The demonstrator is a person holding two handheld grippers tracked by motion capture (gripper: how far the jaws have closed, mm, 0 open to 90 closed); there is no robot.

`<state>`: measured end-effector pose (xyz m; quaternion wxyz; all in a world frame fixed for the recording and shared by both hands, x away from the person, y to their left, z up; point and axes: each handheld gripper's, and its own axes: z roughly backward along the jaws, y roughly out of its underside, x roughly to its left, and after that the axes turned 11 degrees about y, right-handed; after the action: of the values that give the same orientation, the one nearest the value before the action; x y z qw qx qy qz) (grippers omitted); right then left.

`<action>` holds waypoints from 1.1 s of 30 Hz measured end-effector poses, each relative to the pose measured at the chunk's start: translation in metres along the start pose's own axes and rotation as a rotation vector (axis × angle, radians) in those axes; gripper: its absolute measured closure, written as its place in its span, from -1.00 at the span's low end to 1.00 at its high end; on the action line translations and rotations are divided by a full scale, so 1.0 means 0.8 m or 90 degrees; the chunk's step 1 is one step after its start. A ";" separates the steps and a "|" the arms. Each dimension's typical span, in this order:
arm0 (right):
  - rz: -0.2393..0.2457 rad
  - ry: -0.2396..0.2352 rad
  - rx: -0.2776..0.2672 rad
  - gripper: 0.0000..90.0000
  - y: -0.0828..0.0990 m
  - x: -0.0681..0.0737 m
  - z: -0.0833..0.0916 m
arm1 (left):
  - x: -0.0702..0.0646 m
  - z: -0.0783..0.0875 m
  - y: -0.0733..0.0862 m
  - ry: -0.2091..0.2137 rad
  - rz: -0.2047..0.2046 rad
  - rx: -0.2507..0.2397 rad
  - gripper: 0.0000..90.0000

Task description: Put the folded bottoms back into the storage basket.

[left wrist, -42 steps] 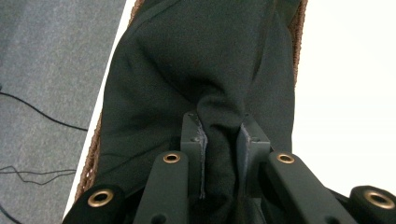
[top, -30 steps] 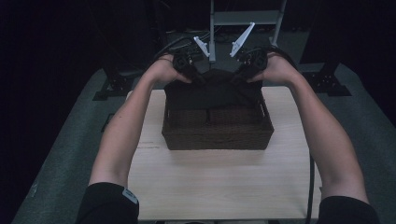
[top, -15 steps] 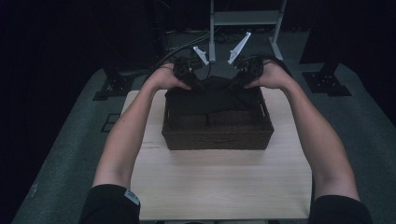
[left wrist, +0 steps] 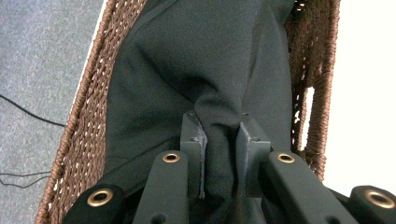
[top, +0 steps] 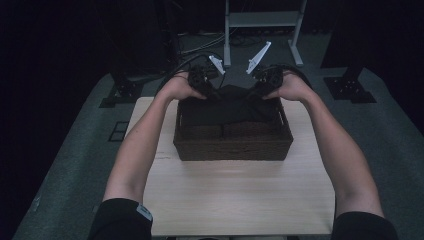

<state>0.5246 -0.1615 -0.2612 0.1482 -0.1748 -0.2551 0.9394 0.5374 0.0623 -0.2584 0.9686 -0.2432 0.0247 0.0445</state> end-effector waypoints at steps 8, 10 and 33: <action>-0.002 -0.003 0.010 0.66 0.008 -0.001 -0.011 | 0.001 -0.016 0.002 -0.001 0.001 0.005 0.68; -0.001 -0.006 0.017 0.66 0.011 0.000 -0.015 | 0.002 -0.020 0.003 0.007 0.007 0.004 0.68; -0.019 -0.021 0.049 0.65 0.033 0.010 -0.056 | 0.006 -0.068 0.026 0.010 0.019 0.010 0.67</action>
<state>0.5307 -0.1615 -0.3138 0.1647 -0.1496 -0.2236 0.9489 0.5387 0.0552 -0.3168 0.9694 -0.2359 0.0364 0.0570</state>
